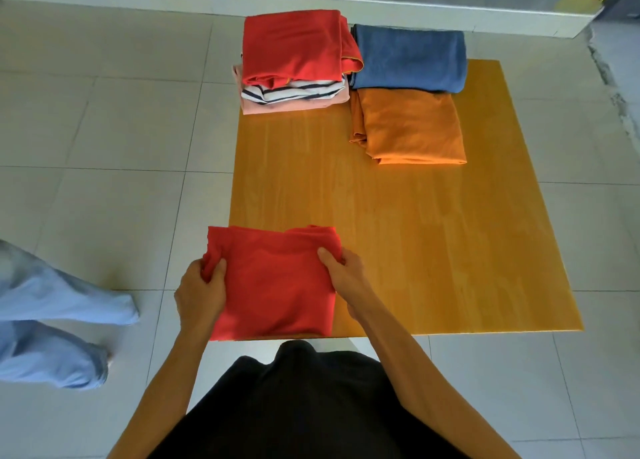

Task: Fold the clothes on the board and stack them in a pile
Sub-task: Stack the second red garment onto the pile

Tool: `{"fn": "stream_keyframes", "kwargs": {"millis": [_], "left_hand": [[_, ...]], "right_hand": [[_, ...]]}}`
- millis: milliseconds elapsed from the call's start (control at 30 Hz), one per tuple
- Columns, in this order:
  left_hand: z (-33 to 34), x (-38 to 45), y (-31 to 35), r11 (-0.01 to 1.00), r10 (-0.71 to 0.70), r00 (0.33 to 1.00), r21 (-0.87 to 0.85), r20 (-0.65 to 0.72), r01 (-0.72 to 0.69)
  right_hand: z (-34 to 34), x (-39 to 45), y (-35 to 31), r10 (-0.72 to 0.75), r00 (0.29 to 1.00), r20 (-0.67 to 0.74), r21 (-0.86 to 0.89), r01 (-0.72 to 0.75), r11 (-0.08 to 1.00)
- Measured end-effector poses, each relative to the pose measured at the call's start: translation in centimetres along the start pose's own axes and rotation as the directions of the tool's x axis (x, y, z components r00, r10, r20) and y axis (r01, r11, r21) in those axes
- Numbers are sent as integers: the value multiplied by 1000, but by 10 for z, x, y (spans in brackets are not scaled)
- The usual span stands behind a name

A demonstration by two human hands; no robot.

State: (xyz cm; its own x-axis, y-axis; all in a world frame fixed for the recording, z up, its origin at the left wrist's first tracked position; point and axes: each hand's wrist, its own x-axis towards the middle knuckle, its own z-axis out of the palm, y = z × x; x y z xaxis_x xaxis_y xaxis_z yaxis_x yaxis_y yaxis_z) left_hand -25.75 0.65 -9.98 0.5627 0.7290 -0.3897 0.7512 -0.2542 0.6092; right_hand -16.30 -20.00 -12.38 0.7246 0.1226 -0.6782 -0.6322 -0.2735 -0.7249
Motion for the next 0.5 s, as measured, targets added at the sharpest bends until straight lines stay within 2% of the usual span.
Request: {"fn": "stream_keyframes", "kwargs": {"millis": [67,133,267,333,500], "left_hand": [[0,5,9,994,-29,999,-106,23,31],[2,16,16,971,-78,990,-215,115,101],[4,44,30,876,-234,941,-368,243,313],[5,55,38,832,-305,910,-386,282,399],[10,77,56,847,-281,915,-374,288,378]], "right_hand": [[6,5,-6,-3,1000,-31,-13,2,1000],[10,13,-13,-7,999,-47,-28,6,1000],[8,32,-33,-41,997,62,29,40,999],[6,43,-45,-47,993,106,51,42,998],[9,74,-68,-12,1000,-2,144,12,990]]}}
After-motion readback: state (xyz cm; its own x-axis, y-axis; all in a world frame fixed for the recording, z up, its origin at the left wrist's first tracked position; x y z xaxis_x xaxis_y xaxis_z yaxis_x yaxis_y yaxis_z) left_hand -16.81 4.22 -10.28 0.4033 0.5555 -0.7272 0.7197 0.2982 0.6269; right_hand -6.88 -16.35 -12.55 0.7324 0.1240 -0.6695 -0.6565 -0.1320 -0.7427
